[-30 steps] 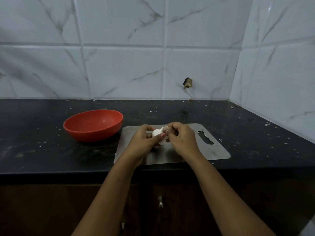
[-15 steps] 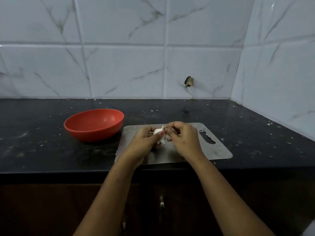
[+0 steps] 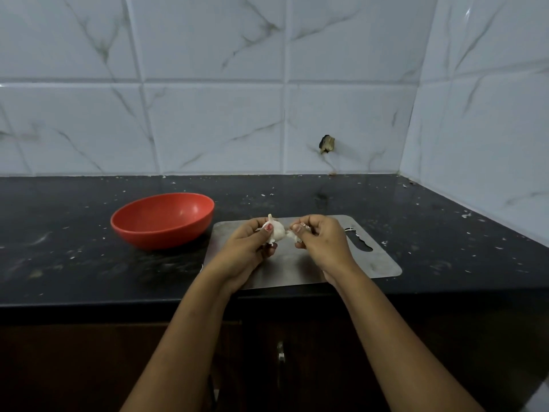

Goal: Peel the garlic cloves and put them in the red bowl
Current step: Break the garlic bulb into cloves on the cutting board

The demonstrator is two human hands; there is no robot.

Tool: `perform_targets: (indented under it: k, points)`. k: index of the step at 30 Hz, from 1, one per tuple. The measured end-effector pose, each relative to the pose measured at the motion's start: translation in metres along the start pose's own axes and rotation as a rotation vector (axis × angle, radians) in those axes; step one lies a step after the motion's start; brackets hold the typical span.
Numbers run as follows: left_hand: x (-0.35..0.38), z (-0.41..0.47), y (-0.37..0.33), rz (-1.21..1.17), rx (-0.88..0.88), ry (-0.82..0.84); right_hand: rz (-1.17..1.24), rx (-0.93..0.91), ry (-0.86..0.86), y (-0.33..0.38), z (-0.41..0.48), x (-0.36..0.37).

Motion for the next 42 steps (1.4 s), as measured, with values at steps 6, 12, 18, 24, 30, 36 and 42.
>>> perform_targets:
  k: [6,12,18,24,30,36,42]
  points:
    - [0.002,0.005,0.004,0.017,-0.033,-0.008,0.125,0.161,-0.068,-0.015,0.017,-0.05]
    - [0.034,0.02,0.017,0.137,-0.075,0.053,-0.224,0.233,-0.269,-0.026,0.034,-0.139]
    - [0.064,0.041,0.03,0.312,-0.08,0.145,-0.529,0.275,-0.301,-0.024,0.049,-0.174]
    - [0.062,0.043,0.037,0.323,-0.055,0.154,-0.643,0.197,-0.37,-0.018,0.054,-0.168]
    - [0.061,0.038,0.035,0.301,-0.008,0.155,-0.394,-0.14,-0.044,0.022,0.009,-0.073]
    - [0.056,0.032,0.029,0.348,0.022,0.167,-0.389,-0.216,-0.089,0.016,0.001,-0.045]
    - [0.05,0.029,0.028,0.42,0.014,0.104,-0.368,-0.19,-0.11,0.011,0.001,-0.052]
Point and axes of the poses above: each hand's wrist, its own z-axis towards the middle knuckle, its own x-axis out of the palm, y = z × x, the point moved 9 cm from there along z, towards the middle knuckle, and after that the axes turned 13 degrees about x, right-handed, at the moved point
